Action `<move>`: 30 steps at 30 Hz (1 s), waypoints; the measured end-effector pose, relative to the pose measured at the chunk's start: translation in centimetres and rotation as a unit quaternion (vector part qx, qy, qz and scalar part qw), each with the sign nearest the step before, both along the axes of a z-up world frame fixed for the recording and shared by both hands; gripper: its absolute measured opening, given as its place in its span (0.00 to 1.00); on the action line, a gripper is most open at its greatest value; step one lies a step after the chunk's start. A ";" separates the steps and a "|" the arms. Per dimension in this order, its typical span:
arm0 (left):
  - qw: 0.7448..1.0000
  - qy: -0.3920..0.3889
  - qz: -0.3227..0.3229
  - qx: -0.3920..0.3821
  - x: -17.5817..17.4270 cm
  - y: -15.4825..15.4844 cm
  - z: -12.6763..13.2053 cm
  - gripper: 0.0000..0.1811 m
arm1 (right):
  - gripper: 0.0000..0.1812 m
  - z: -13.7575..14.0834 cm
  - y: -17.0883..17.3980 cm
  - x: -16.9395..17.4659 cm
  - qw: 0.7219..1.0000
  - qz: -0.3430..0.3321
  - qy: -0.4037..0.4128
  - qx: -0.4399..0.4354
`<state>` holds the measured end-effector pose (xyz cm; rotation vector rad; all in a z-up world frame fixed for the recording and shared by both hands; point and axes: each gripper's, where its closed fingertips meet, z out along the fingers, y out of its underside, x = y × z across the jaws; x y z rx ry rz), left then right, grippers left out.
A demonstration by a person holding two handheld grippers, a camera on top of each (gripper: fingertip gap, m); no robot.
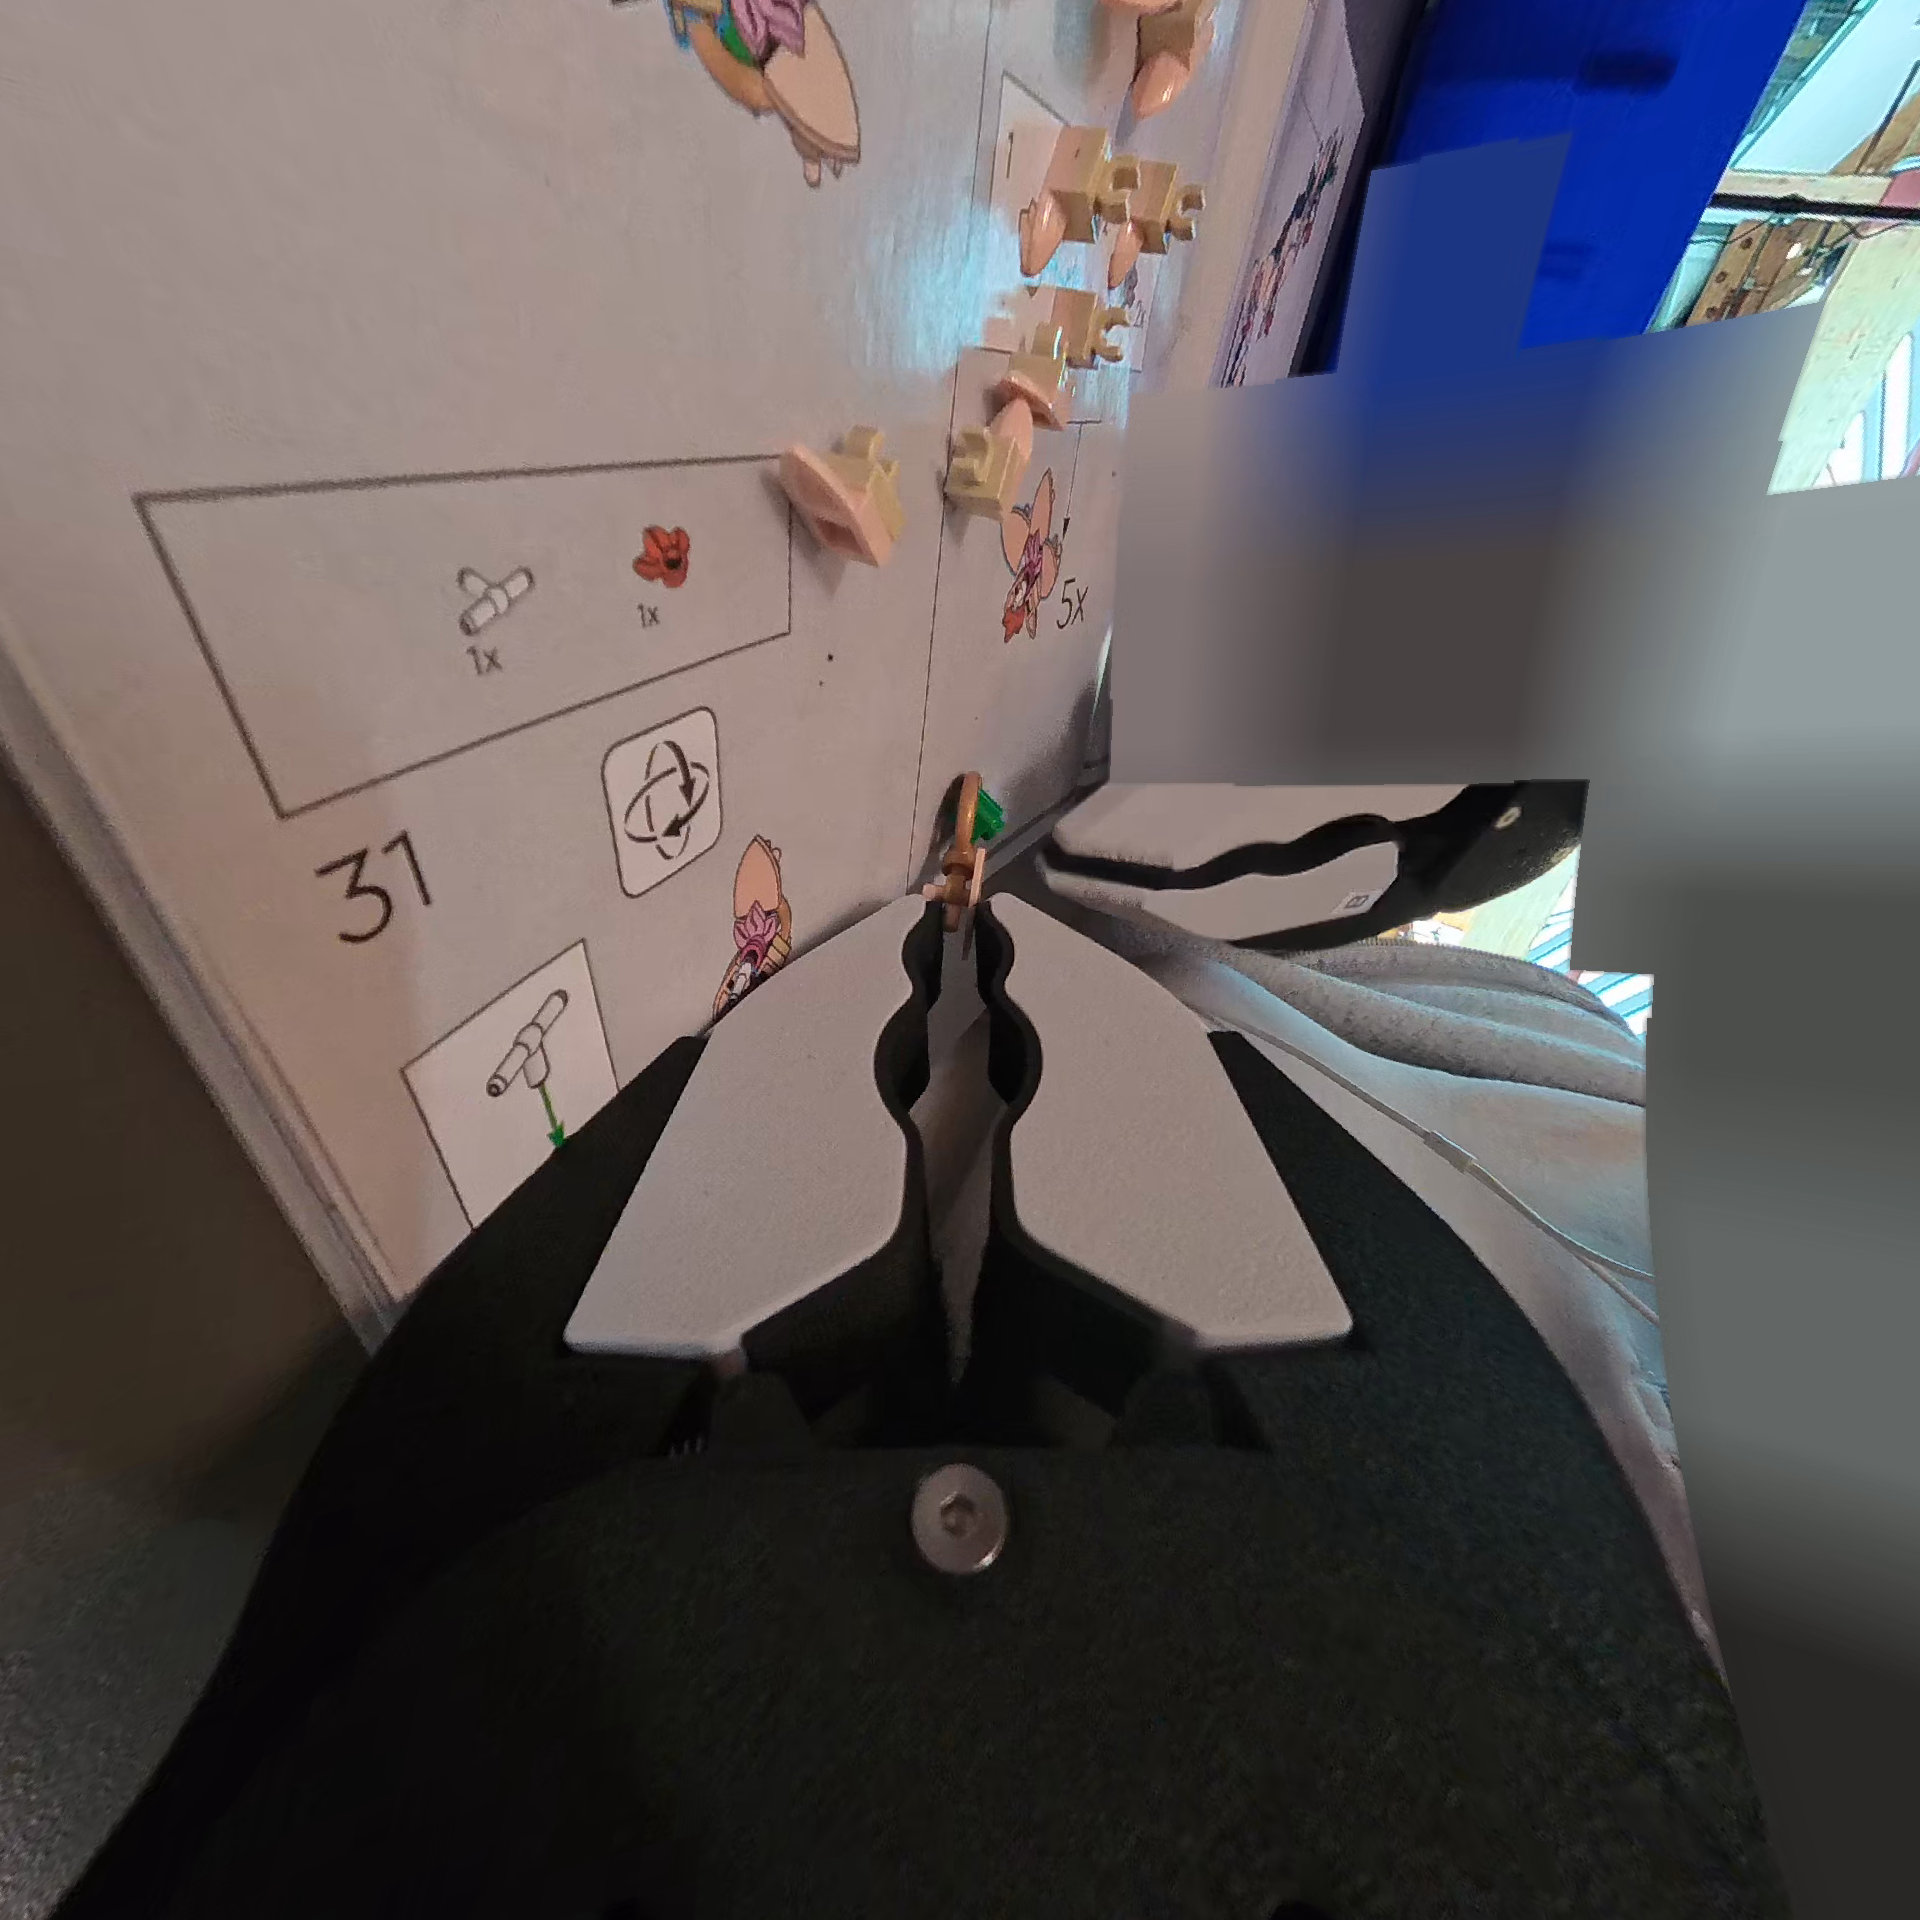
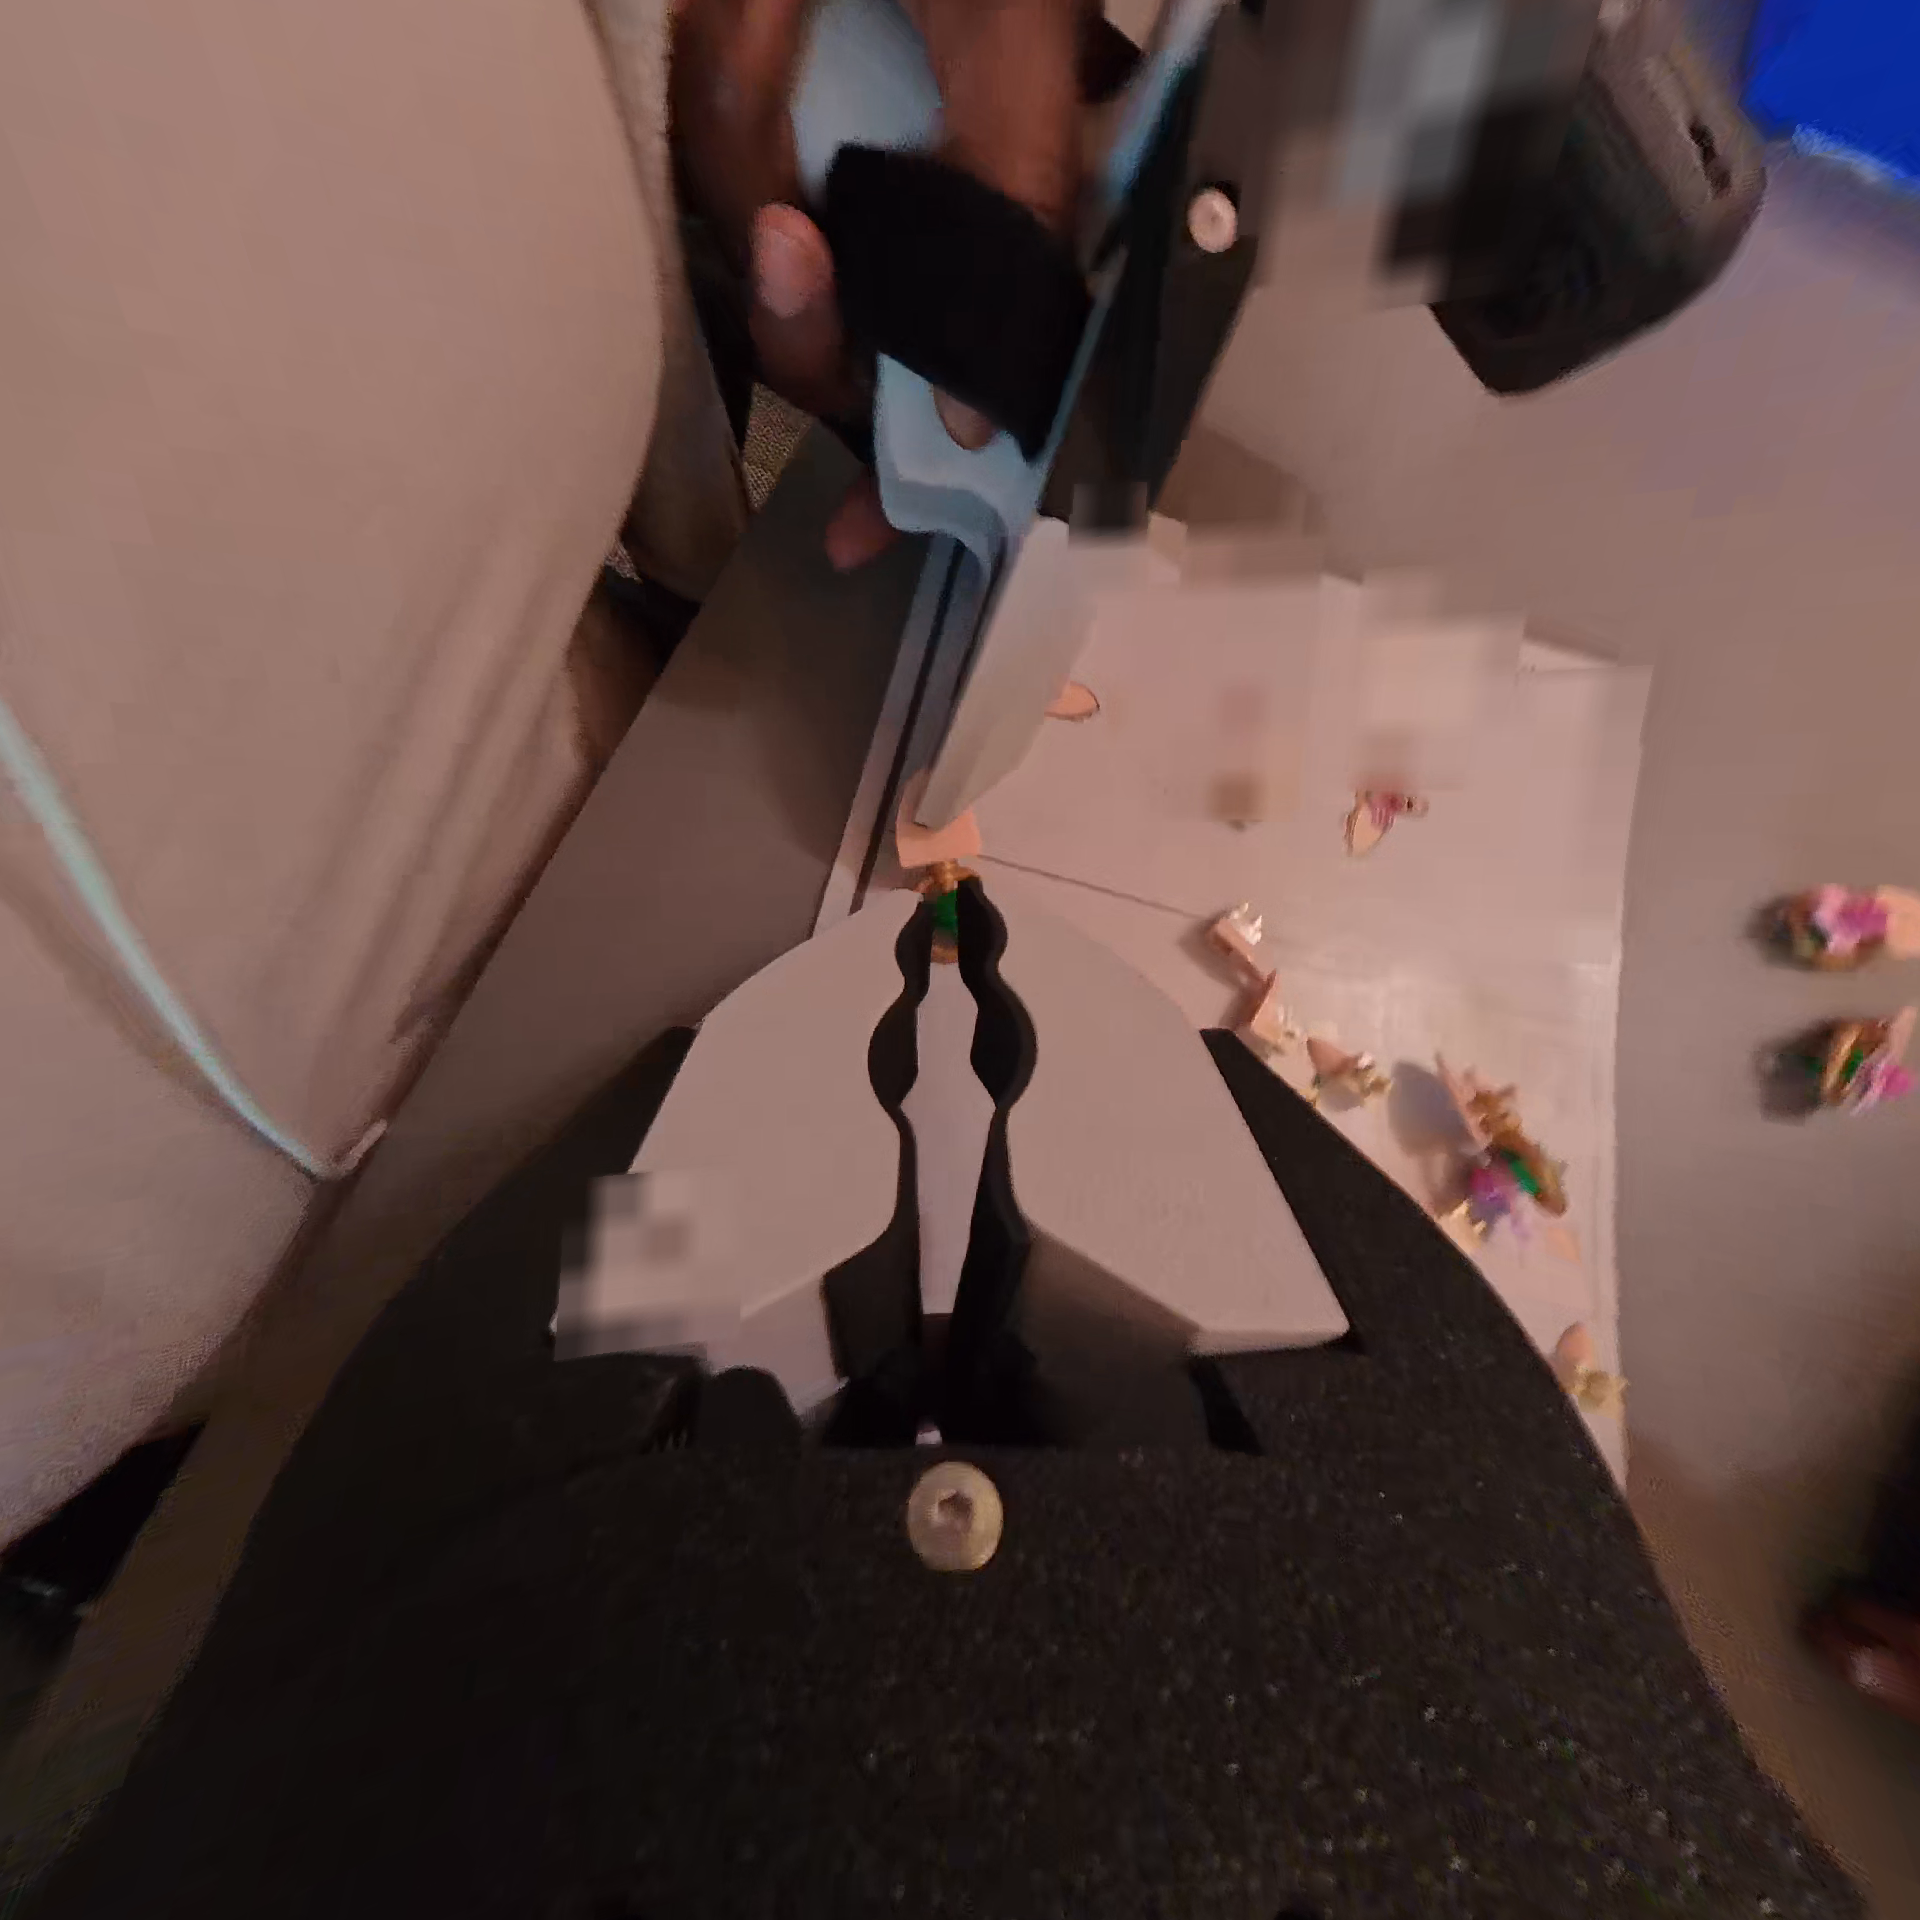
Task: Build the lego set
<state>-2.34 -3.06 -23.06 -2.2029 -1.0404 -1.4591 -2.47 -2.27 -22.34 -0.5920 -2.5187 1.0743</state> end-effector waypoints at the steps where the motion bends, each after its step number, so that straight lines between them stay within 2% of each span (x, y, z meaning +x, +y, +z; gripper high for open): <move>1: 1.000 0.000 0.000 0.000 0.0 0.0 0.0 0.03 | 0.03 0.0 -0.1 -0.1 1.000 0.013 0.015 0.013; 4: 1.000 -0.001 0.001 0.001 0.0 0.0 0.0 0.03 | 0.03 -0.7 0.2 -0.3 0.998 0.036 0.023 0.050; 15: 1.000 -0.001 -0.005 0.001 0.0 -0.1 0.0 0.03 | 0.04 -1.3 -0.1 -0.5 0.996 0.074 -0.004 0.057; 25: 1.000 -0.006 -0.004 0.006 0.0 -0.1 0.1 0.03 | 0.03 -1.3 0.2 -0.2 0.990 -0.026 -0.115 -0.078; 30: 1.000 -0.002 -0.001 0.007 0.0 -0.1 0.1 0.03 | 0.03 -1.2 0.1 -0.3 0.965 -0.094 -0.188 -0.155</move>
